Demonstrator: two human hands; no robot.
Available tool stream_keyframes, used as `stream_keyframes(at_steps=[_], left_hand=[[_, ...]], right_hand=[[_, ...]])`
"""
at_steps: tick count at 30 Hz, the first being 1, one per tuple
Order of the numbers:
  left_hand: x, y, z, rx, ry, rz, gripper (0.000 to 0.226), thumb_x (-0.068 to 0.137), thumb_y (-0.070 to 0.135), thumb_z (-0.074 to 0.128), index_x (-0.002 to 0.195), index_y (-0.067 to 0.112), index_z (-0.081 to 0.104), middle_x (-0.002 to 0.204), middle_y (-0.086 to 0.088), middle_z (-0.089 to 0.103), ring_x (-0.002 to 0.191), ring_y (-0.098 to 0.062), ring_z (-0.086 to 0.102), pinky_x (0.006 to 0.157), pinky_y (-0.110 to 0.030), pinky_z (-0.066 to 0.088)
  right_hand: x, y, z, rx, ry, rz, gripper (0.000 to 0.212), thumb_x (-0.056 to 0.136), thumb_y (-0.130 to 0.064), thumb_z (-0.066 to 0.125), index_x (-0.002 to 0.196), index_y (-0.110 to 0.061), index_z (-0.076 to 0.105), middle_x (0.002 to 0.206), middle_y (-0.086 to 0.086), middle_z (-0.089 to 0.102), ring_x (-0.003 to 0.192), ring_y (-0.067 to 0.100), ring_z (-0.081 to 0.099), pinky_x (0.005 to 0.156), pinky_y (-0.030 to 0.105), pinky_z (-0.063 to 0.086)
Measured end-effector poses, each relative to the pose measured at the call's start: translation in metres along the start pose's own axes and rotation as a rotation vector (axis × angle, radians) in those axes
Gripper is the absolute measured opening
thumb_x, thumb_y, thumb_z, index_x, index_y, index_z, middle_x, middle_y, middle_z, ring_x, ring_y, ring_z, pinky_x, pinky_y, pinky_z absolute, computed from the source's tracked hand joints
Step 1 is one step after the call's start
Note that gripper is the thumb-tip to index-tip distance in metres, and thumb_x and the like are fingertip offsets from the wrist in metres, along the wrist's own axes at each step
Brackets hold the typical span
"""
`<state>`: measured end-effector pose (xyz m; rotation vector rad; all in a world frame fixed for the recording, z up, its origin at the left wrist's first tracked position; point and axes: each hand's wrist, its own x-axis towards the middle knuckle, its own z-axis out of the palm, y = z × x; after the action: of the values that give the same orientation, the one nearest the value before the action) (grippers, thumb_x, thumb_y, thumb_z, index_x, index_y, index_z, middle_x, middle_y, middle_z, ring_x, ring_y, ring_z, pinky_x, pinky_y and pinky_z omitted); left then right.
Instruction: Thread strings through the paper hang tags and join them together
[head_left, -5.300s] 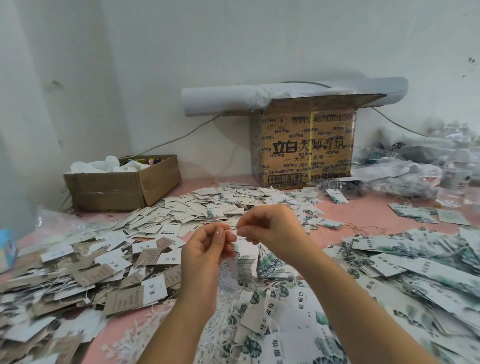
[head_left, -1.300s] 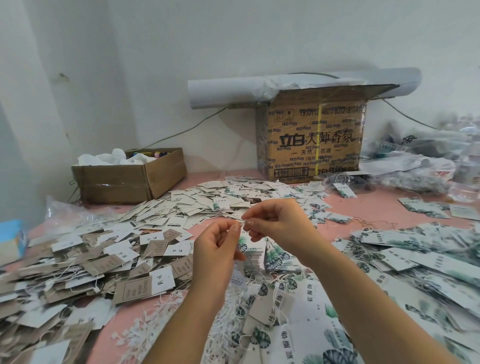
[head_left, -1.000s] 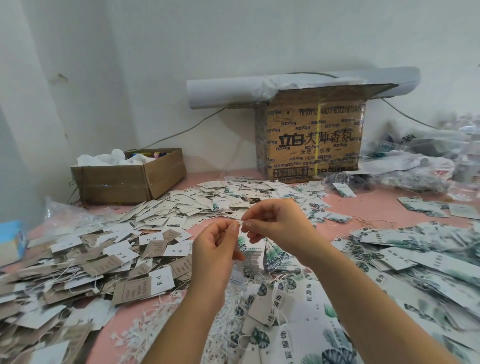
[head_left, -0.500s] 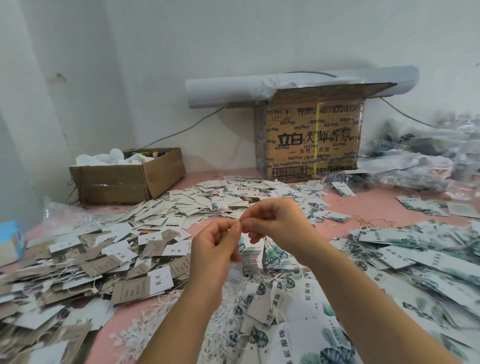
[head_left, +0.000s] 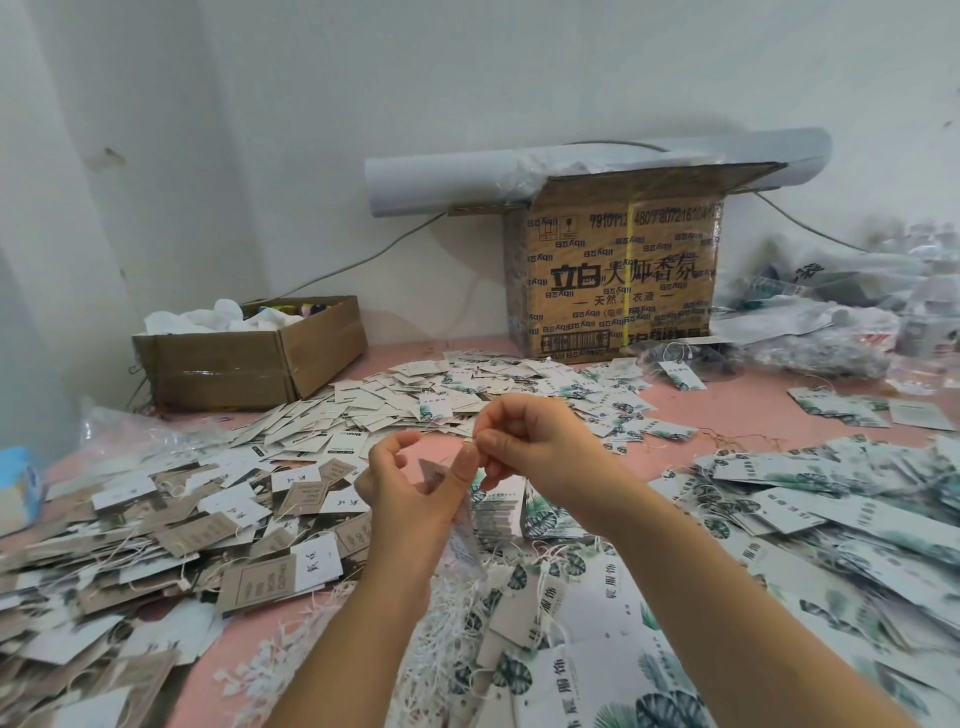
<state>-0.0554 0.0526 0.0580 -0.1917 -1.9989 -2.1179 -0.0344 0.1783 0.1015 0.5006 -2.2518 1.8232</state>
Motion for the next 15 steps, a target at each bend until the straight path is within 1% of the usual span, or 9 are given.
stream_keyframes(at_steps=[2, 3, 5, 7, 9, 10, 12, 13, 15], left_hand=[[-0.0027, 0.0014, 0.0014, 0.088, -0.004, 0.042, 0.071, 0.052, 0.058, 0.061, 0.114, 0.035, 0.036, 0.118, 0.0, 0.028, 0.082, -0.004, 0.053, 0.06, -0.013, 0.042], [-0.0034, 0.0013, 0.0013, 0.134, -0.013, 0.054, 0.073, 0.05, 0.061, 0.059, 0.114, 0.037, 0.033, 0.117, 0.001, 0.029, 0.084, -0.003, 0.051, 0.059, -0.013, 0.039], [-0.0032, -0.0005, -0.0003, 0.183, -0.042, 0.068, 0.079, 0.047, 0.062, 0.06, 0.116, 0.037, 0.031, 0.118, 0.002, 0.033, 0.092, -0.006, 0.047, 0.065, -0.019, 0.038], [-0.0021, -0.0009, -0.0024, 0.173, -0.072, 0.065, 0.082, 0.046, 0.059, 0.066, 0.117, 0.037, 0.031, 0.117, 0.003, 0.04, 0.101, -0.011, 0.044, 0.075, -0.028, 0.038], [-0.0015, -0.0002, -0.0038, 0.179, -0.099, 0.086, 0.08, 0.048, 0.053, 0.071, 0.117, 0.037, 0.033, 0.113, 0.009, 0.046, 0.104, -0.01, 0.043, 0.081, -0.03, 0.036], [-0.002, 0.0001, -0.0039, 0.186, -0.111, 0.104, 0.076, 0.052, 0.049, 0.074, 0.116, 0.037, 0.034, 0.111, 0.012, 0.048, 0.103, -0.008, 0.044, 0.082, -0.029, 0.035], [-0.0026, -0.0002, -0.0034, 0.195, -0.126, 0.138, 0.058, 0.068, 0.038, 0.076, 0.112, 0.039, 0.039, 0.104, 0.017, 0.053, 0.102, -0.003, 0.047, 0.082, -0.028, 0.037], [-0.0029, -0.0007, -0.003, 0.193, -0.131, 0.153, 0.048, 0.075, 0.031, 0.074, 0.109, 0.039, 0.042, 0.1, 0.019, 0.056, 0.101, 0.0, 0.049, 0.082, -0.027, 0.039], [-0.0029, -0.0018, -0.0033, 0.189, -0.13, 0.188, 0.035, 0.084, 0.02, 0.068, 0.106, 0.038, 0.048, 0.094, 0.017, 0.062, 0.091, 0.003, 0.057, 0.079, -0.022, 0.044]], right_hand=[[0.0006, -0.001, 0.0009, 0.043, 0.04, -0.008, 0.023, 0.09, 0.008, 0.048, 0.075, -0.007, 0.054, 0.062, 0.005, 0.059, 0.049, 0.007, 0.055, 0.054, 0.02, 0.053], [0.0006, -0.0017, 0.0007, 0.065, 0.058, -0.019, 0.023, 0.09, 0.008, 0.047, 0.075, -0.007, 0.054, 0.062, 0.004, 0.061, 0.05, 0.008, 0.055, 0.055, 0.021, 0.053], [0.0004, -0.0037, -0.0009, 0.09, 0.081, -0.054, 0.022, 0.09, 0.009, 0.048, 0.075, -0.006, 0.054, 0.061, 0.001, 0.064, 0.051, 0.01, 0.056, 0.055, 0.021, 0.052], [-0.0007, -0.0057, -0.0028, 0.12, 0.084, -0.101, 0.022, 0.09, 0.009, 0.047, 0.076, -0.006, 0.054, 0.062, 0.001, 0.065, 0.053, 0.01, 0.057, 0.056, 0.021, 0.051], [-0.0024, -0.0069, -0.0034, 0.163, 0.079, -0.141, 0.022, 0.091, 0.008, 0.045, 0.077, -0.007, 0.053, 0.064, 0.002, 0.066, 0.055, 0.011, 0.058, 0.057, 0.021, 0.05], [-0.003, -0.0071, -0.0032, 0.174, 0.077, -0.155, 0.022, 0.092, 0.008, 0.044, 0.077, -0.007, 0.053, 0.066, 0.003, 0.066, 0.056, 0.011, 0.058, 0.058, 0.021, 0.049], [-0.0034, -0.0073, -0.0018, 0.171, 0.076, -0.171, 0.022, 0.092, 0.007, 0.044, 0.078, -0.008, 0.052, 0.068, 0.006, 0.065, 0.058, 0.012, 0.058, 0.059, 0.022, 0.05], [-0.0034, -0.0072, -0.0012, 0.17, 0.078, -0.178, 0.022, 0.092, 0.008, 0.044, 0.079, -0.008, 0.052, 0.068, 0.007, 0.065, 0.058, 0.012, 0.058, 0.06, 0.022, 0.05], [-0.0033, -0.008, -0.0011, 0.18, 0.086, -0.196, 0.021, 0.091, 0.008, 0.044, 0.079, -0.007, 0.052, 0.069, 0.008, 0.064, 0.057, 0.012, 0.058, 0.06, 0.022, 0.05]])
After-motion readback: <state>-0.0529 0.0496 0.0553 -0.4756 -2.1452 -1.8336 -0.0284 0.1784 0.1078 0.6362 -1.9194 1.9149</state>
